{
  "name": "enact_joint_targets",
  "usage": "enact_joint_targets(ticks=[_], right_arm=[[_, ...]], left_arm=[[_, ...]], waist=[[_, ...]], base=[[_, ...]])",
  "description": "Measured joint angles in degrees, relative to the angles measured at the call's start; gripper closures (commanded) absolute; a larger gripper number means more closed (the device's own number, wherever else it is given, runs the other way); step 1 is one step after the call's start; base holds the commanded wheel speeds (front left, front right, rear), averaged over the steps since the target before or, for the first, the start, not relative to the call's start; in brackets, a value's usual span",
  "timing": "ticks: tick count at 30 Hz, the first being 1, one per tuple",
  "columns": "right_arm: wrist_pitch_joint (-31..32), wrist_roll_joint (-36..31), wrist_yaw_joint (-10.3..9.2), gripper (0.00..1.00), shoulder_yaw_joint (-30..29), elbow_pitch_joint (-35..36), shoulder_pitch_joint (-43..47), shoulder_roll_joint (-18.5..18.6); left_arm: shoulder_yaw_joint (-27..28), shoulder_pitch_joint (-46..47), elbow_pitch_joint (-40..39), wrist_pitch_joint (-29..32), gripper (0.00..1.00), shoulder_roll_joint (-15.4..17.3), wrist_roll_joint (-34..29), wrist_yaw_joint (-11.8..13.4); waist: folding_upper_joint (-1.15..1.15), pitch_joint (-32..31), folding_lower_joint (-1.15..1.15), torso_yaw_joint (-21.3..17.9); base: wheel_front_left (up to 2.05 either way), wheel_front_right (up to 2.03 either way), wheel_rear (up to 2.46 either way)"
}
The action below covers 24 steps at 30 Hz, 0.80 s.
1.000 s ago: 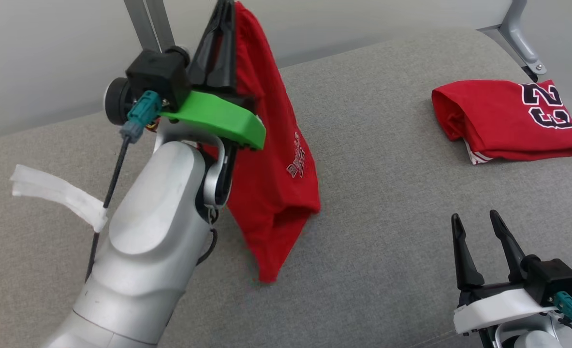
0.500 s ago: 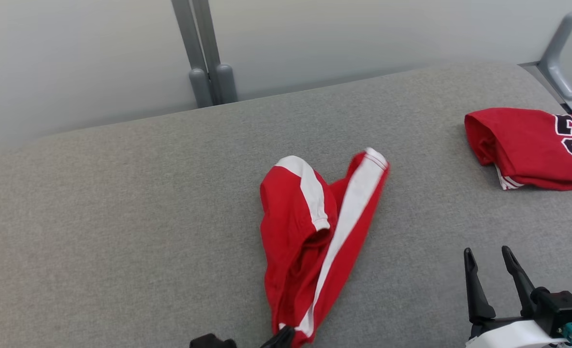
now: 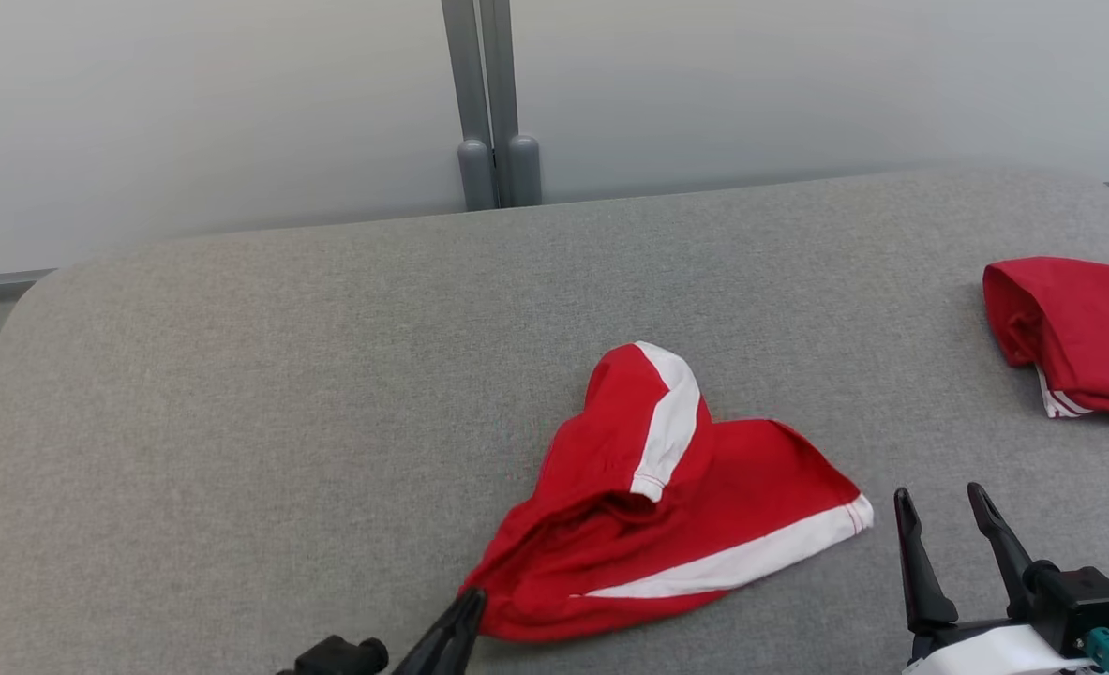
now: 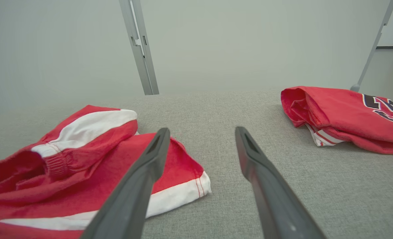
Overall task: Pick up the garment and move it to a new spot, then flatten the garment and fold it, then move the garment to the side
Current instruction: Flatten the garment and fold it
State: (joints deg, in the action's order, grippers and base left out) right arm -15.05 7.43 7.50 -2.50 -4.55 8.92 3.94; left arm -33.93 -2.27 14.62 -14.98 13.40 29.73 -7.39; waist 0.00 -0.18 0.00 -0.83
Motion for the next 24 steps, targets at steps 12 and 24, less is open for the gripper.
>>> enact_joint_targets(ticks=[12, 24], right_arm=[[-0.01, -0.52, 0.00, 0.00, -0.60, 1.01, 0.63, 0.38], [0.00, -1.12, 0.00, 0.00, -3.04, 0.55, 1.52, 0.97]], left_arm=[[17.30, -10.35, -11.98, -0.04, 0.00, -5.23, -4.38, -0.01], [34.04, -13.97, -16.51, -0.07, 0.00, -10.35, -16.17, 0.63]], waist=[[0.00, -1.15, 0.00, -0.53], [0.00, -1.84, 0.00, 0.37]], base=[[0.00, 0.00, 0.00], [0.00, 0.00, 0.00]])
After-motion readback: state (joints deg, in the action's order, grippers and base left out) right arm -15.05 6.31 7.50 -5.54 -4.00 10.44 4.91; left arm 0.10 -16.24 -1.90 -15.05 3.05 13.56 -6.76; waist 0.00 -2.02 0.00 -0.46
